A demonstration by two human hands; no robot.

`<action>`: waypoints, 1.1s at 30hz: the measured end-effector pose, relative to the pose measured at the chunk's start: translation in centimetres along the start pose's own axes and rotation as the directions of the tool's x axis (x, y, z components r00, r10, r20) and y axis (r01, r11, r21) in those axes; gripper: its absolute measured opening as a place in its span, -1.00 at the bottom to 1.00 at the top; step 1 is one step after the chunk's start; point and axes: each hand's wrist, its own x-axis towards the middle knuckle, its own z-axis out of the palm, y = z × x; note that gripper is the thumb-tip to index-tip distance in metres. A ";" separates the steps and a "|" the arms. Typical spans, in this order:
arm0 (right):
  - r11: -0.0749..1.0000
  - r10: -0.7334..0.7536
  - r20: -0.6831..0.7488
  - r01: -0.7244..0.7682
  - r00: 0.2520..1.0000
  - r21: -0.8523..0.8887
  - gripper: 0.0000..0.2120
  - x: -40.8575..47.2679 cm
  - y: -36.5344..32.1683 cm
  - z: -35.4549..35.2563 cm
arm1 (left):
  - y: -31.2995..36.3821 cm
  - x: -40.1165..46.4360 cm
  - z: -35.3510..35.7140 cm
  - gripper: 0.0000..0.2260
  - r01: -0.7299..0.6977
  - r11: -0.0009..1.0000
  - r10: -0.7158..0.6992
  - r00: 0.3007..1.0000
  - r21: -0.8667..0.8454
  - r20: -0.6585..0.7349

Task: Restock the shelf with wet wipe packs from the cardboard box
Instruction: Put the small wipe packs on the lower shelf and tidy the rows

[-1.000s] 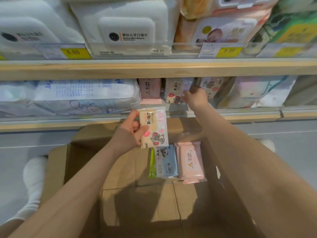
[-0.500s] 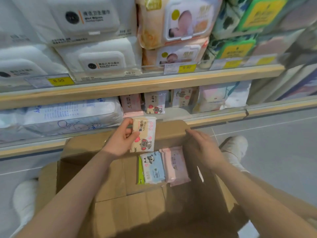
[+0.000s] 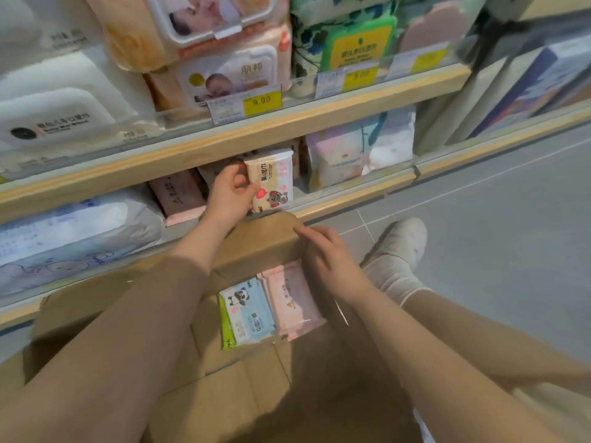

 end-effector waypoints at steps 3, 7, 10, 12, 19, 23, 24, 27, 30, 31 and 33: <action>0.999 0.008 -0.005 -0.008 1.000 0.048 -0.53 -0.1 0.2 0.0 | -1.1 1.5 1.9 -0.88 0.037 0.999 -0.038 0.999 -0.026 -0.004; 0.998 -0.013 -0.019 0.014 1.000 0.053 -0.52 0.0 0.7 0.2 | -1.7 2.6 3.4 -0.88 0.079 0.996 -0.081 0.995 -0.035 -0.050; 0.998 -0.002 -0.017 0.003 1.000 0.061 -0.53 0.1 0.8 0.3 | -1.9 3.7 4.0 -0.88 0.012 0.998 -0.009 0.998 0.054 -0.058; 0.997 0.008 -0.009 -0.008 1.000 0.071 -0.53 0.1 1.0 0.4 | -1.8 4.5 4.4 -0.87 -0.029 0.993 0.039 0.995 0.114 -0.089; 0.995 0.011 -0.010 -0.010 1.000 0.100 -0.53 0.1 1.0 0.4 | -1.9 4.9 4.1 -0.78 -0.019 0.937 0.094 0.976 0.349 -0.198; 0.993 0.021 -0.002 -0.021 1.000 0.112 -0.53 0.0 0.9 0.3 | -2.6 3.7 3.6 -0.61 0.135 0.924 -0.095 0.987 0.357 -0.128; 0.995 0.011 -0.002 -0.010 1.000 0.097 -0.54 0.0 0.8 0.2 | -2.6 3.0 3.0 -0.59 0.118 0.919 -0.078 0.990 0.377 -0.120; 0.996 0.000 -0.019 0.001 1.000 0.090 -0.63 0.1 0.1 -0.6 | -2.7 -0.8 -0.3 -0.62 -0.099 0.865 0.134 0.990 0.492 -0.036; 0.992 0.026 -0.085 -0.015 0.996 0.124 -0.63 1.9 -0.8 -1.8 | -4.9 -5.5 -4.7 -0.34 -0.330 0.595 0.206 0.944 0.732 0.258; 0.993 0.036 -0.091 -0.025 0.995 0.118 -0.62 3.0 -1.1 -2.0 | -6.1 -6.4 -5.7 -0.22 -0.398 0.469 0.176 0.917 0.788 0.359; 0.993 0.075 -0.076 -0.067 0.994 0.102 -0.64 5.2 -1.7 -2.0 | -8.1 -6.8 -6.5 -0.16 -0.463 0.336 0.125 0.885 0.820 0.448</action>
